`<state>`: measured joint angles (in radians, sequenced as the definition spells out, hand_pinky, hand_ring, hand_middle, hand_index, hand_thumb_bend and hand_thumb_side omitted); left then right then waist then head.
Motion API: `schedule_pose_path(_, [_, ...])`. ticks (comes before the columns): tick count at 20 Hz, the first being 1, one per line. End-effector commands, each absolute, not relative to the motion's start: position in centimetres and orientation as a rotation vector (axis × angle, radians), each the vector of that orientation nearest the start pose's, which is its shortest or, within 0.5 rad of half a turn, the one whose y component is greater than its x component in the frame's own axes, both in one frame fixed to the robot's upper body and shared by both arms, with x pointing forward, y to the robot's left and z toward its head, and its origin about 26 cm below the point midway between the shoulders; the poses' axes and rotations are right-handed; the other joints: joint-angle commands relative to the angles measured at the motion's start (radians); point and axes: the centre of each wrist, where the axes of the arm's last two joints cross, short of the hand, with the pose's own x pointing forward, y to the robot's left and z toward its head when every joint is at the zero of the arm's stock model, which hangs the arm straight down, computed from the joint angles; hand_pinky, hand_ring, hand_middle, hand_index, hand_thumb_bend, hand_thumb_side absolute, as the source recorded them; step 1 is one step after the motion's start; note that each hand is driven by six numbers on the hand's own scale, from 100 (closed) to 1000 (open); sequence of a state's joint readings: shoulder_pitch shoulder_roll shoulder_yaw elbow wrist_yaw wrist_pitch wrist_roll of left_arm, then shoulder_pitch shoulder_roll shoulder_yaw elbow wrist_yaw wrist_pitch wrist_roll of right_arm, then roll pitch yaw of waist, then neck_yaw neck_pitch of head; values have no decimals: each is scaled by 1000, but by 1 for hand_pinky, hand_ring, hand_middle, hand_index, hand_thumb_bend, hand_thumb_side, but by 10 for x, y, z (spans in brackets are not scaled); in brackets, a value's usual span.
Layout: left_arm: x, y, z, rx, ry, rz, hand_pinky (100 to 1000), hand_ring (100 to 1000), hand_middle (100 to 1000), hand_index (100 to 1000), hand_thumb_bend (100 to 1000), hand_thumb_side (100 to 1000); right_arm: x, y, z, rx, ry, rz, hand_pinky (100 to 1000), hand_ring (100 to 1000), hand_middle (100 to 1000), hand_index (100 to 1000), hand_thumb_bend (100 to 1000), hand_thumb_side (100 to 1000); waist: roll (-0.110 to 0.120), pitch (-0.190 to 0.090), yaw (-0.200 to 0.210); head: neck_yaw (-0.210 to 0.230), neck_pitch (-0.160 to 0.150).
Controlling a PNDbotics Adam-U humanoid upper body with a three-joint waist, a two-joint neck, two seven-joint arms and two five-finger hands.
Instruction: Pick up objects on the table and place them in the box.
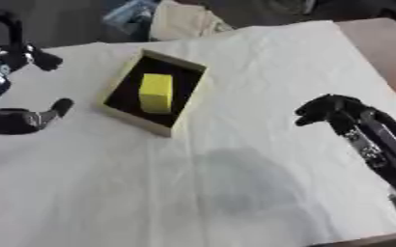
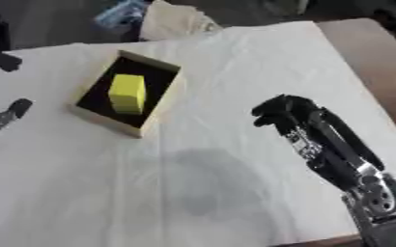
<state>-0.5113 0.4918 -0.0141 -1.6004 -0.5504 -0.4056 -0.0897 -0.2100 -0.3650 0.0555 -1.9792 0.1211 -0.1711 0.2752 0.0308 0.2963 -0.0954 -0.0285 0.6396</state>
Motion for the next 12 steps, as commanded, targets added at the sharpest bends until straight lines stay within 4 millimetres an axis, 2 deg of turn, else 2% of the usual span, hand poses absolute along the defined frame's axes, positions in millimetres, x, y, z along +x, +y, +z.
schedule_pose_path(1, [358,296,204,734,-2286,-1049,787,627,604,791,348,556,290,-263,176,-132,-2230,854,722,665,681,755,100,937,-4,-19,3,22,15])
schedule_pose_path(4, [342,287,192,645,-2274,-989,786,623,601,790,354,594,290,-262,175,-128,-2228,846,720,662,679,753,100,939,-7,-21,4,41,22])
schedule_pose_path(10, [322,281,205,550,-2270,-953,786,623,601,790,354,594,290,-262,174,-124,-2228,839,720,662,679,753,100,939,-8,-22,4,44,22])
schedule_pose_path(12, [320,281,203,507,-2251,-919,778,610,588,782,349,625,289,-263,173,-128,-2228,828,716,655,671,746,100,935,-13,-23,3,38,35])
